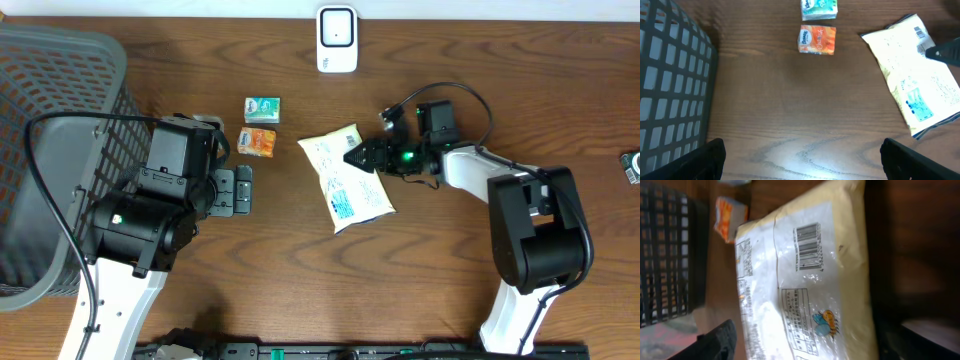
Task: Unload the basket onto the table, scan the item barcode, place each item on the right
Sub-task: 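Grasp the right edge of the yellow wipes bag with the right gripper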
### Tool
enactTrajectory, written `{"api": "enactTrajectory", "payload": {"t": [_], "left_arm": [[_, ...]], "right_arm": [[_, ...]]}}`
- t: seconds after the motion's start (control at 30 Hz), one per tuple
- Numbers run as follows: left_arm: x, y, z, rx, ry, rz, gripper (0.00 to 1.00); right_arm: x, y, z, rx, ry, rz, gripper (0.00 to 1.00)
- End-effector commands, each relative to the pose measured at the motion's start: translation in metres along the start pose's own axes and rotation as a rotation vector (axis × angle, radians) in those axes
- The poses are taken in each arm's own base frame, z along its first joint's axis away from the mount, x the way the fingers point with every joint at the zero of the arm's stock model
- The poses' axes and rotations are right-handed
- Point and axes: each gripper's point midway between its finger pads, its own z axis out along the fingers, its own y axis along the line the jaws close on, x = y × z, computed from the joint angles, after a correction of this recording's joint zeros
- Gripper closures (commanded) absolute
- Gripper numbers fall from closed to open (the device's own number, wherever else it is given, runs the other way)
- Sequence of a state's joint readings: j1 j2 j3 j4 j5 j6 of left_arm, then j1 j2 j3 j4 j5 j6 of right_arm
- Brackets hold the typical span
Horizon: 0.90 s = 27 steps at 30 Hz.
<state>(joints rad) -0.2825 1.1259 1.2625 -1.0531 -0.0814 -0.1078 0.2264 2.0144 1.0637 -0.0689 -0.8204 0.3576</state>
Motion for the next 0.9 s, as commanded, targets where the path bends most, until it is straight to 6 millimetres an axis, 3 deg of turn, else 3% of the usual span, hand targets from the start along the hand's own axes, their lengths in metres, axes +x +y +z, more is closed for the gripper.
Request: {"api": "enactTrajectory", "payload": {"t": [0.0,0.13,0.87], "left_arm": [[-0.0026,0.0008,-0.0021,-0.005,-0.005,0.001,0.02],[-0.0026,0.0008,-0.0021,-0.005,-0.005,0.001,0.02],[-0.0026,0.0008,-0.0021,-0.005,-0.005,0.001,0.02]], "right_arm": [[0.0316,-0.0313,0.0178,0.082,0.072,0.113,0.24],[0.0303,-0.0331,0.0161,0.084,0.067,0.117,0.30],[0.0283,-0.0389,0.0110,0.090,0.060,0.133,0.31]]}}
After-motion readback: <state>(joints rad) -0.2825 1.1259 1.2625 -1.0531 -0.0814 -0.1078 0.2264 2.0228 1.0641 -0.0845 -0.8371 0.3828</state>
